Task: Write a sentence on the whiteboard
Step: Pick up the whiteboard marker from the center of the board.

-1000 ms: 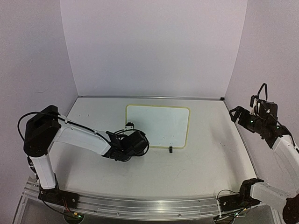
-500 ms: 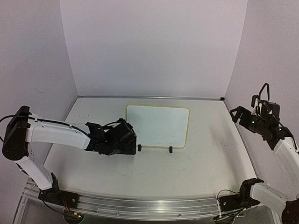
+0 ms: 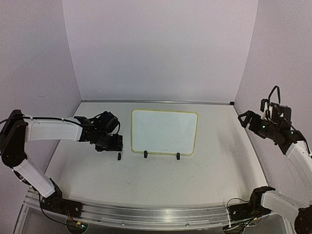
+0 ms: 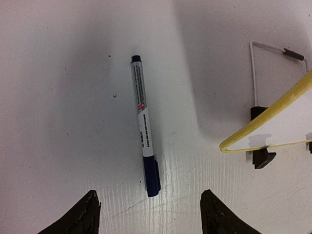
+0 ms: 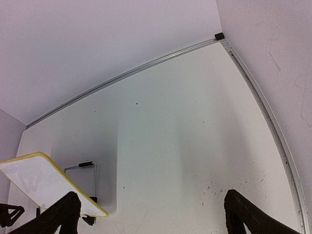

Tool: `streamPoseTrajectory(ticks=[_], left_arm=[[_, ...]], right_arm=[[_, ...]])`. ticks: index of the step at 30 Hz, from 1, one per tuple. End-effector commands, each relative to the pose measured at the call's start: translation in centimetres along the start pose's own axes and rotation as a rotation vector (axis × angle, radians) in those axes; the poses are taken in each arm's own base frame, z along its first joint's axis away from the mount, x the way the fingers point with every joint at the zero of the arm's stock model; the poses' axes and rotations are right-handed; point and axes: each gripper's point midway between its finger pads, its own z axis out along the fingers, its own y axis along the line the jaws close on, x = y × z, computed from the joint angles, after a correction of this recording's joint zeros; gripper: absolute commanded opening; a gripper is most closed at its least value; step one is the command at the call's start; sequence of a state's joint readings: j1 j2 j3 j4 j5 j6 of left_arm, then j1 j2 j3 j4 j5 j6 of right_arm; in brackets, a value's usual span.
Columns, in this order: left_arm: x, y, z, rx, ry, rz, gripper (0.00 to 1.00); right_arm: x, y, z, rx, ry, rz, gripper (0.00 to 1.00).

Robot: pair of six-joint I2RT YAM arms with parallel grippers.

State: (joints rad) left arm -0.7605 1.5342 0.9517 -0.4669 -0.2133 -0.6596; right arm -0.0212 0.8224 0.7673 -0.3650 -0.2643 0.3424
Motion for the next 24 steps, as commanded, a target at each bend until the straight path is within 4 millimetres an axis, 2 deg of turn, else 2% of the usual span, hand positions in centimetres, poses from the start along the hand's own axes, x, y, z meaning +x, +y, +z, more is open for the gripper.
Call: streamPoseTrajectory(ticks=[1, 6, 12, 24], left_arm=[[2.0, -0.7, 1.8, 0.089, 0.102, -0.002, 0.62], [2.9, -0.2, 3.4, 0.083, 0.141, -0.015, 0.49], [3.6, -0.1, 5.0, 0.077, 0.178, -0.019, 0.42], [4.3, 0.8, 6.4, 0.013, 0.207, 0.002, 0.3]], right_arm=[[-1.4, 1.0, -0.6, -0.031, -0.023, -0.006, 0.98], [-1.3, 1.0, -0.4, -0.033, -0.014, -0.001, 0.98], [-1.3, 1.1, -0.4, -0.035, -0.012, -0.003, 0.98], [-1.2, 1.0, -0.2, -0.033, -0.005, -0.005, 0.98]])
